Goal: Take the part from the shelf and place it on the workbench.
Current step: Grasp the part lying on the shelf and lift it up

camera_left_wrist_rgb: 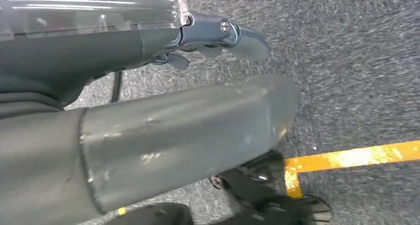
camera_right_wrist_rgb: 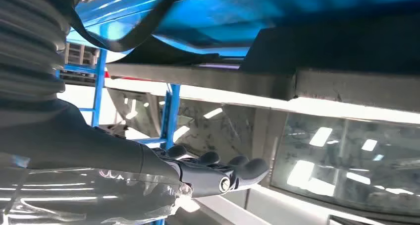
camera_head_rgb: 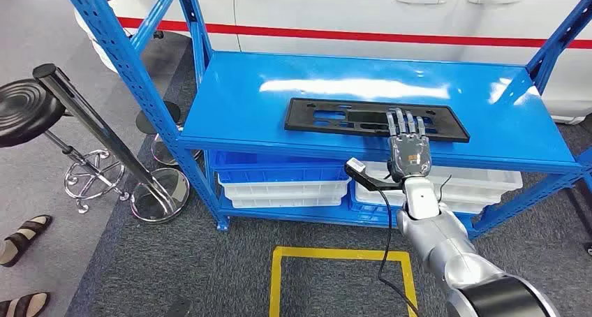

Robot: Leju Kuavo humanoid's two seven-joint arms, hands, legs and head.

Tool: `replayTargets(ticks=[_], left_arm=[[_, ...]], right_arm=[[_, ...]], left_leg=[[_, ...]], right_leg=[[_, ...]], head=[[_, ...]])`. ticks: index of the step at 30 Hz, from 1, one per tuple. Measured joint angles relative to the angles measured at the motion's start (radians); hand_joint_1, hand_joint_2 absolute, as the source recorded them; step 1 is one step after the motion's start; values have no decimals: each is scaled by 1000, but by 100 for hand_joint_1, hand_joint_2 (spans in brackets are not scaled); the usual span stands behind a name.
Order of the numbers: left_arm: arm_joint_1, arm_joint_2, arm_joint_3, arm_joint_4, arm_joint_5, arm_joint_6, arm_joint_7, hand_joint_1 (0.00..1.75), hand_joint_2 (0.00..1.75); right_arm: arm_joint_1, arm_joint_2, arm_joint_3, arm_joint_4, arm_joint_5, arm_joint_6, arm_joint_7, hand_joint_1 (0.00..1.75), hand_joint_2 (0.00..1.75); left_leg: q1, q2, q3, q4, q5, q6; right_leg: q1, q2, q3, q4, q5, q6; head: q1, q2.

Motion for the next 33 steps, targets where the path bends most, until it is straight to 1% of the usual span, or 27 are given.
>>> replayTargets(ticks=[1, 2, 3, 4, 5, 6, 7, 9, 11, 12, 13, 15, 16, 17, 18, 19, 20, 21, 22, 24, 26, 27, 28, 30, 31, 32, 33], left_arm=[[0, 0, 0, 0, 0, 0, 2, 0, 0], [0, 1, 0, 0, 1, 1, 5, 0, 0], [-1, 1, 0, 0, 3, 4, 10, 0, 0], [-1, 2, 0, 0, 4, 6, 16, 0, 0], [-2, 3, 0, 0, 6, 8, 20, 0, 0], [-3, 4, 0, 0, 7, 10, 23, 0, 0], [-3, 4, 0, 0, 8, 10, 24, 0, 0], [-3, 5, 0, 0, 9, 10, 23, 0, 0], [-2, 5, 0, 0, 9, 10, 23, 0, 0], [-3, 4, 0, 0, 9, 10, 22, 0, 0], [-5, 4, 0, 0, 9, 10, 20, 0, 0], [-5, 4, 0, 0, 9, 10, 19, 0, 0], [-5, 5, 0, 0, 9, 10, 18, 0, 0], [-4, 4, 0, 0, 9, 10, 18, 0, 0], [-3, 4, 0, 0, 9, 10, 18, 0, 0], [-2, 3, 0, 0, 10, 10, 18, 0, 0], [-2, 2, 0, 0, 11, 10, 18, 0, 0], [-2, 1, 0, 0, 11, 10, 18, 0, 0], [-3, 1, -1, 0, 12, 10, 18, 0, 0], [-3, 0, -1, 0, 12, 11, 17, 0, 0], [-2, 0, -1, 0, 12, 11, 17, 0, 0], [-3, 0, -1, 0, 12, 11, 17, 0, 0], [-3, 0, -1, 0, 12, 11, 17, 0, 0], [-2, 0, -1, 0, 11, 11, 17, 0, 0], [-1, 0, -1, 0, 11, 11, 17, 0, 0], [0, 0, -1, 0, 11, 11, 17, 0, 0], [0, 0, -1, 0, 11, 10, 17, 0, 0]], right_arm=[[1, 0, 0, 0, 0, 0, 0, 0, 175], [2, 0, 0, 0, 0, 0, 1, 0, 175], [4, 0, 0, 0, 0, 0, 1, 0, 175], [4, 0, 0, 0, 0, 0, 2, 0, 175], [4, 0, 0, 0, 0, 0, 4, 0, 175], [4, 0, 0, 0, 0, 0, 7, 0, 175], [5, 0, 0, 0, 0, 0, 9, 0, 175], [7, 1, 0, 0, 0, 0, 13, 0, 175], [8, 1, 0, -3, 0, 0, 15, 0, 175], [8, 1, -1, -5, 0, 0, 16, 0, 175], [9, 0, -3, -9, 0, 0, 18, 0, 175], [17, -1, -11, -18, 0, 0, 27, 0, 175], [25, -1, -15, -27, 0, 0, 33, 0, 175], [34, -1, -18, -40, 0, 0, 40, 0, 175], [41, -1, -23, -57, 0, 0, 46, 0, 175], [47, -1, -29, -76, 0, 0, 50, 0, 175], [50, -1, -37, -96, 0, 0, 53, 0, 175], [52, -1, -44, -113, 0, 0, 55, 0, 175], [54, -1, -51, -125, 0, 0, 56, 0, 175], [59, -1, -61, -144, 0, 0, 56, 0, 175], [64, -1, -67, -159, 0, 0, 56, 0, 175], [64, -1, -69, -165, 0, 0, 55, 0, 175], [64, -2, -72, -169, 0, 0, 54, 0, 175], [67, -2, -79, -173, 0, 0, 50, 0, 175], [70, -2, -82, -173, 0, 0, 48, 0, 175], [73, -2, -85, -173, 0, 0, 46, 0, 175], [76, -2, -88, -173, 0, 0, 44, 0, 175]], left_leg=[[0, 0, -5, -4, 7, 0], [0, 0, -2, -24, 25, 1], [0, 0, 4, -66, 61, 4], [-1, 0, 24, -132, 110, 9], [-4, 1, 46, -200, 149, 16], [-7, 0, 65, -255, 172, 22], [-9, 0, 75, -284, 183, 27], [-12, -1, 81, -300, 184, 36], [-6, -1, 87, -311, 196, 44], [-3, 0, 91, -318, 199, 49], [-1, 0, 94, -322, 201, 53], [-2, 0, 94, -322, 199, 57], [-2, -1, 94, -320, 198, 57], [-2, -1, 93, -317, 195, 56], [-1, -1, 94, -314, 192, 54], [-1, -2, 94, -309, 189, 51], [-1, -2, 93, -304, 185, 47], [-2, -2, 91, -298, 181, 42], [-3, -2, 90, -294, 178, 37], [-5, -2, 89, -293, 177, 26], [-4, -2, 87, -289, 170, 16], [-4, -2, 77, -267, 153, 11], [-3, -1, 58, -224, 126, 7], [-1, 0, -1, -90, 62, 1], [-1, 0, -27, -34, 43, 0], [-1, 0, -40, -7, 42, 0], [-1, 0, -34, -21, 61, 2]], right_leg=[[0, 1, 2, 0, -2, 0], [0, 1, 5, 1, -4, 1], [1, 2, 11, 2, -9, 2], [1, 3, 17, 3, -13, 4], [2, 3, 23, 4, -18, 6], [4, 3, 25, 5, -21, 10], [5, 4, 25, 6, -24, 14], [5, 4, 23, 6, -25, 26], [5, 4, 22, 12, -35, 37], [4, 4, 11, 37, -53, 42], [3, 3, -10, 83, -81, 46], [-2, 4, -73, 212, -141, 55], [-5, 3, -98, 259, -154, 59], [-8, 3, -107, 273, -148, 61], [-12, 2, -96, 247, -123, 64], [-15, 2, -67, 187, -86, 65], [-16, 1, -33, 120, -59, 64], [-15, 1, -7, 65, -39, 61], [-12, 2, 9, 33, -32, 57], [-6, 3, 12, 22, -34, 46], [-10, 3, 14, 17, -30, 33], [-13, 2, 17, 13, -28, 26], [-15, 1, 19, 9, -26, 21], [-12, -1, 20, 9, -27, 14], [-10, -1, 20, 10, -28, 13], [-8, -1, 21, 11, -29, 12], [-7, 0, 21, 12, -29, 12]], head=[[0, 0], [0, 0], [0, 0], [0, 0], [0, 0], [0, 0], [0, 0], [0, 0], [0, 0], [0, 0], [0, 0], [0, 0], [1, 0], [1, 0], [0, 0], [1, 0], [0, 0], [0, 0], [0, 0], [0, 0], [0, 0], [0, 0], [0, 0], [0, 0], [0, 0], [0, 0], [0, 0]])
